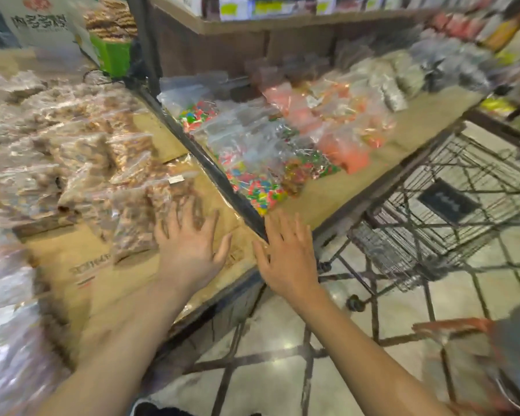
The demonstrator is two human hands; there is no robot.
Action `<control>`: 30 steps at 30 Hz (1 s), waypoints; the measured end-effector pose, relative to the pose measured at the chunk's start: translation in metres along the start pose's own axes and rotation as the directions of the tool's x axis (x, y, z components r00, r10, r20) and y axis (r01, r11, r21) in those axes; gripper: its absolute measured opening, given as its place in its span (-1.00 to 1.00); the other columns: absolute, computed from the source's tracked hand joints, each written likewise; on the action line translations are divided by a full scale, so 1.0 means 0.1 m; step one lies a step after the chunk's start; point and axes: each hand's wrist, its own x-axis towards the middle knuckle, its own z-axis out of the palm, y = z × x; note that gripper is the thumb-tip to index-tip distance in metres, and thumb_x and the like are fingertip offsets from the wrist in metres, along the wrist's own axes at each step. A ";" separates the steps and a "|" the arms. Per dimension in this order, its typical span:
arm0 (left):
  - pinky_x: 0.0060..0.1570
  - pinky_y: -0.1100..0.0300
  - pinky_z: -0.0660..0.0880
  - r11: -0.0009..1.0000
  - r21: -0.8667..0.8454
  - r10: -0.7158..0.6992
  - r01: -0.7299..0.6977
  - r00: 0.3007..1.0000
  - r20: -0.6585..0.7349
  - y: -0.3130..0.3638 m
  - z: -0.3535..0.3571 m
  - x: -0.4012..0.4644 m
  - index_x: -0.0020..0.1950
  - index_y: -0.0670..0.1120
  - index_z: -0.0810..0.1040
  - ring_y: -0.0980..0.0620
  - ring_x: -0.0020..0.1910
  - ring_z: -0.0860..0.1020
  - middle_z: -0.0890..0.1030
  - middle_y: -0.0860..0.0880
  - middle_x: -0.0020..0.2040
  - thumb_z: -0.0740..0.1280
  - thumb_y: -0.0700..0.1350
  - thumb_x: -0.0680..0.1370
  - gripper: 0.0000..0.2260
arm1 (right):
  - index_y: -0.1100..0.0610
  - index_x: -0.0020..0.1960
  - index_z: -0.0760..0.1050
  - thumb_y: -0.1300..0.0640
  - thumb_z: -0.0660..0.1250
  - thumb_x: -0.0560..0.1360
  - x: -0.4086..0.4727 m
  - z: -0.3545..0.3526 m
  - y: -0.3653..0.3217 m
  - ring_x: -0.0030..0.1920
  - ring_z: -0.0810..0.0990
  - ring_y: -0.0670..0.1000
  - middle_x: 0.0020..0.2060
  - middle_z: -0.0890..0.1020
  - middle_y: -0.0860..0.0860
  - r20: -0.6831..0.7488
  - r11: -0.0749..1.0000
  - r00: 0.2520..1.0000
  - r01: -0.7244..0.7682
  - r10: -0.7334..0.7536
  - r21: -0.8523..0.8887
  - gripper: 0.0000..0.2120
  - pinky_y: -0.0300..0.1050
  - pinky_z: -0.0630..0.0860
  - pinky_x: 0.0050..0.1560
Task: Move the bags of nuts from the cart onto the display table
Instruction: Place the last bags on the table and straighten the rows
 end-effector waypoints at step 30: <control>0.45 -0.38 0.13 0.748 -0.150 0.652 -0.646 0.672 0.353 4.29 2.14 2.16 0.59 0.05 0.29 -0.34 0.60 0.09 0.16 -0.21 0.64 0.10 0.25 0.63 -0.44 | 0.01 0.62 0.25 -0.27 -0.01 0.65 0.51 -0.17 4.12 0.62 0.11 0.33 0.65 0.19 0.15 0.042 0.718 0.717 -0.696 0.696 -0.018 -0.37 0.37 0.09 0.57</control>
